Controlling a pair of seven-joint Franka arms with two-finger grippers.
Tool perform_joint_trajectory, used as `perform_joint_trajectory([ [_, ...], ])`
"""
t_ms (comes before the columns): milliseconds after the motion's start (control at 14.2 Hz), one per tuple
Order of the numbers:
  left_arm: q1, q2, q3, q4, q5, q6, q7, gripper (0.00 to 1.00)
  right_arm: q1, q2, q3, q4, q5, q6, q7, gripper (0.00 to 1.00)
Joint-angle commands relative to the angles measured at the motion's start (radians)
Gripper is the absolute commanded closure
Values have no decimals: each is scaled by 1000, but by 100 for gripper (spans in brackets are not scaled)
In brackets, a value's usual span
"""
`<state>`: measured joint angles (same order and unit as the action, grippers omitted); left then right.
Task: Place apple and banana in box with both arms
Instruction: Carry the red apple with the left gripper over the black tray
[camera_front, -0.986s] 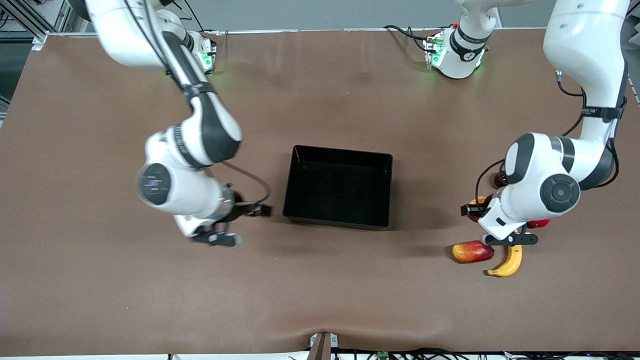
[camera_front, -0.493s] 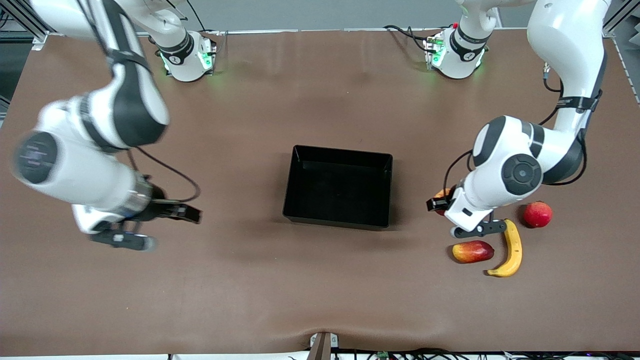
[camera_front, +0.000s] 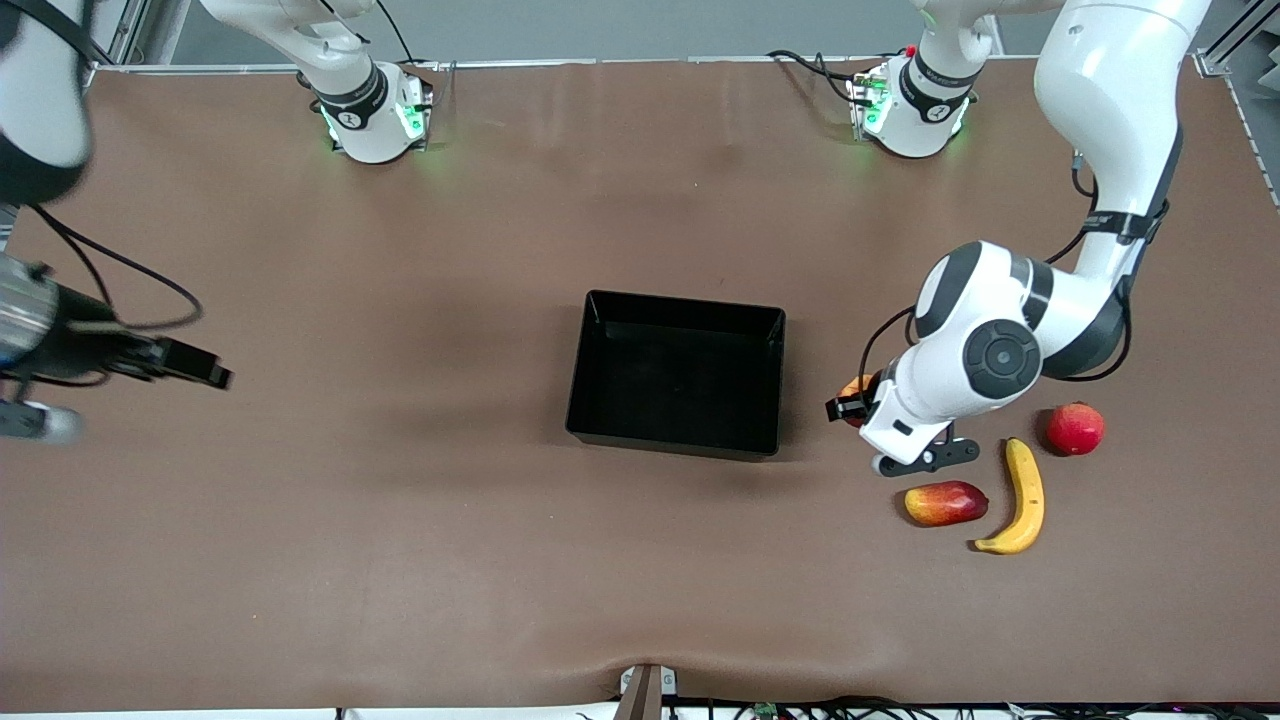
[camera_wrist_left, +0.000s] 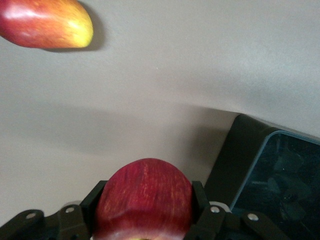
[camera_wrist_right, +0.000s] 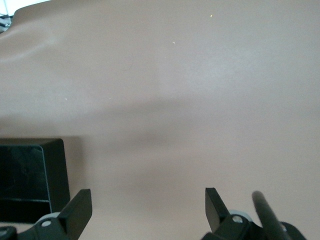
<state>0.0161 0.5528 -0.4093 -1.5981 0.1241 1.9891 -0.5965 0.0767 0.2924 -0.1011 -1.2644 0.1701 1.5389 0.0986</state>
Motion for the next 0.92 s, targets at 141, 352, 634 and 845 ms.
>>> perform_joint_trajectory([
  [141, -62, 38, -3, 47, -9, -7, -98, 100, -40, -249, 24, -203, -150, 7, -88, 0],
  [352, -91, 55, -3, 70, -9, -9, -138, 100, -40, -312, 29, -222, -176, -39, -91, 0],
  [634, -137, 65, -3, 86, -11, -7, -189, 100, -42, -406, 28, -302, -173, -34, -120, 0],
  [845, -162, 88, -3, 87, -9, 5, -206, 100, -52, -395, 32, -299, -175, -26, -123, 0],
])
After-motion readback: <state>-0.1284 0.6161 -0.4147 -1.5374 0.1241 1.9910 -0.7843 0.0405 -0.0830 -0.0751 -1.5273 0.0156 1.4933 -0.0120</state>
